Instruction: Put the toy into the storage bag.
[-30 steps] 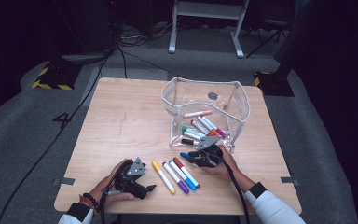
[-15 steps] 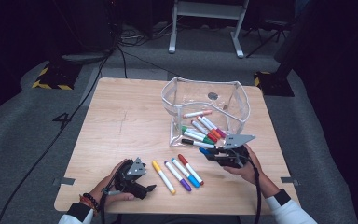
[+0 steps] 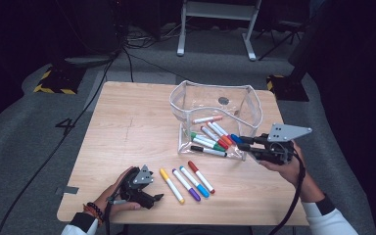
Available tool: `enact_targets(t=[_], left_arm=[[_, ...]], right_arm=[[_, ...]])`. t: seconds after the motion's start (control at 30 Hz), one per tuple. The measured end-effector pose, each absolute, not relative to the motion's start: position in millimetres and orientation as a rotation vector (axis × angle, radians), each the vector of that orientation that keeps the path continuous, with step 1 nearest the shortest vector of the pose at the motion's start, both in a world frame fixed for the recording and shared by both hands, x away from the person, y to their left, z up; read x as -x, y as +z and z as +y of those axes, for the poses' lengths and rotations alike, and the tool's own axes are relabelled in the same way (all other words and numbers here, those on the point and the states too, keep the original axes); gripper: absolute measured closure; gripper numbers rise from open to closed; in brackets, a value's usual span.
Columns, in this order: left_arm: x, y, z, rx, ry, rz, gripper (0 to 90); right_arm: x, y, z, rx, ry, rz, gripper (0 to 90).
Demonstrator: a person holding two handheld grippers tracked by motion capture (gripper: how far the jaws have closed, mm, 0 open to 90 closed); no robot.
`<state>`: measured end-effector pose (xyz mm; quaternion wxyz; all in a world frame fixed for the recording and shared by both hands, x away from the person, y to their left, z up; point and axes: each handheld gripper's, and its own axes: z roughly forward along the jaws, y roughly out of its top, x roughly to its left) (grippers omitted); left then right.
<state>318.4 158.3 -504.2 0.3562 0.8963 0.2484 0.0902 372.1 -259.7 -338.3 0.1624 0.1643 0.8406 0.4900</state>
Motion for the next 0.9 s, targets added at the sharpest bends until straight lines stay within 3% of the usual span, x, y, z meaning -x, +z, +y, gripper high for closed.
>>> enact_targets(t=[0.2,0.5,0.9], left_arm=[[-318,-504,158,-2.314,0.233,0.642,12.6],[-318,-504,158,-2.314,0.233,0.643,12.6],[-318,-504,158,-2.314,0.232,0.642,12.6]], right_arm=[[-385,-295,-258,-0.432,1.394,2.347,74.6],[-415,-260,-249,-0.421,1.369,2.324,74.6],[-465,-255,-231,-0.465,1.278,2.358,74.6]])
